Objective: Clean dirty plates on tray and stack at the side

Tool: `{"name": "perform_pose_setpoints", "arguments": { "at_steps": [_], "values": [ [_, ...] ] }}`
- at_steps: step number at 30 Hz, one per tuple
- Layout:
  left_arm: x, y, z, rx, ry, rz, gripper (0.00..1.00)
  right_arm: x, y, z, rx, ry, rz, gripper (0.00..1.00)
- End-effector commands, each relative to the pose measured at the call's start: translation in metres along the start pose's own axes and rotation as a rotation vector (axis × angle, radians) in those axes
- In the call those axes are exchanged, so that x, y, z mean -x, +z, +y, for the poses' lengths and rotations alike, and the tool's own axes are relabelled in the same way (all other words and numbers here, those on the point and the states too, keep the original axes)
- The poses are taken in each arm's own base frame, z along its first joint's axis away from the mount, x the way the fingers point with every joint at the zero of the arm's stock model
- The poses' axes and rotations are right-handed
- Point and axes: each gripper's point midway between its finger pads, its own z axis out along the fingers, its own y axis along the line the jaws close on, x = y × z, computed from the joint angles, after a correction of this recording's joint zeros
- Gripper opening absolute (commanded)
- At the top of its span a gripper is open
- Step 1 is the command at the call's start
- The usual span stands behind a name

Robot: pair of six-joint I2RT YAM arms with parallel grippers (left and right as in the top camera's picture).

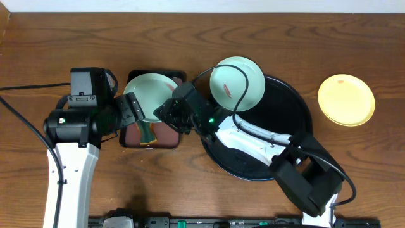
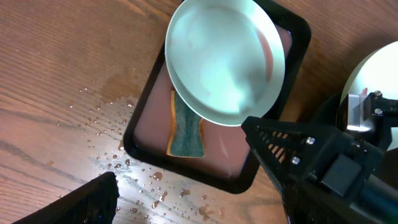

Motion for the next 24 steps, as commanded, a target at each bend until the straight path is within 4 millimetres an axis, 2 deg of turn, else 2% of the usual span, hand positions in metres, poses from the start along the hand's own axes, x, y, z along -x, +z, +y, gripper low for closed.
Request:
{"name": "perform_pose_setpoints", "arguments": {
  "at_steps": [1,4,6,8,10,11,13,15,16,19,21,22,23,24],
  "values": [
    [0.004,-0.005,-0.002,-0.014,-0.001,-0.014,0.85,-0.003,0.009,-0.004,-0.018,0.014,-0.008,0.41],
    [0.004,-0.005,-0.002,-0.014,-0.001,-0.014,0.85,-0.002,0.007,-0.006,-0.043,-0.193,0.007,0.42],
    [0.004,-0.005,-0.002,-0.014,-0.001,-0.014,0.85,0.003,0.002,-0.008,-0.081,-0.24,0.015,0.42],
    [0.004,-0.005,-0.002,-0.014,-0.001,-0.014,0.85,0.016,-0.008,0.001,-0.103,-0.306,0.028,0.43],
    [0.004,-0.005,-0.002,-0.014,-0.001,-0.014,0.85,0.034,-0.022,0.018,-0.105,-0.36,0.022,0.43],
    [0.004,-0.005,-0.002,-0.014,-0.001,-0.014,0.85,0.053,-0.036,0.033,-0.105,-0.402,-0.002,0.43],
    [0.004,-0.005,-0.002,-0.014,-0.001,-0.014,0.85,0.077,-0.056,0.053,-0.103,-0.446,-0.038,0.43],
    [0.004,-0.005,-0.002,-0.014,-0.001,-0.014,0.85,0.097,-0.079,0.064,-0.124,-0.48,-0.06,0.42],
    [0.004,-0.005,-0.002,-0.014,-0.001,-0.014,0.85,0.099,-0.082,0.063,-0.134,-0.487,-0.059,0.43],
    [0.004,-0.005,-0.002,-0.014,-0.001,-0.014,0.85,0.086,-0.085,0.045,-0.213,-0.497,-0.003,0.52],
    [0.004,-0.005,-0.002,-0.014,-0.001,-0.014,0.85,0.067,-0.076,0.04,-0.226,-0.514,0.034,0.76],
    [0.004,-0.005,-0.002,-0.014,-0.001,-0.014,0.85,0.059,-0.072,0.044,-0.215,-0.532,0.042,0.9],
    [0.004,-0.005,-0.002,-0.014,-0.001,-0.014,0.85,0.051,-0.068,0.048,-0.203,-0.55,0.05,0.99],
    [0.004,-0.005,-0.002,-0.014,-0.001,-0.014,0.85,0.03,-0.061,0.052,-0.201,-0.6,0.069,0.99]
  ]
}}
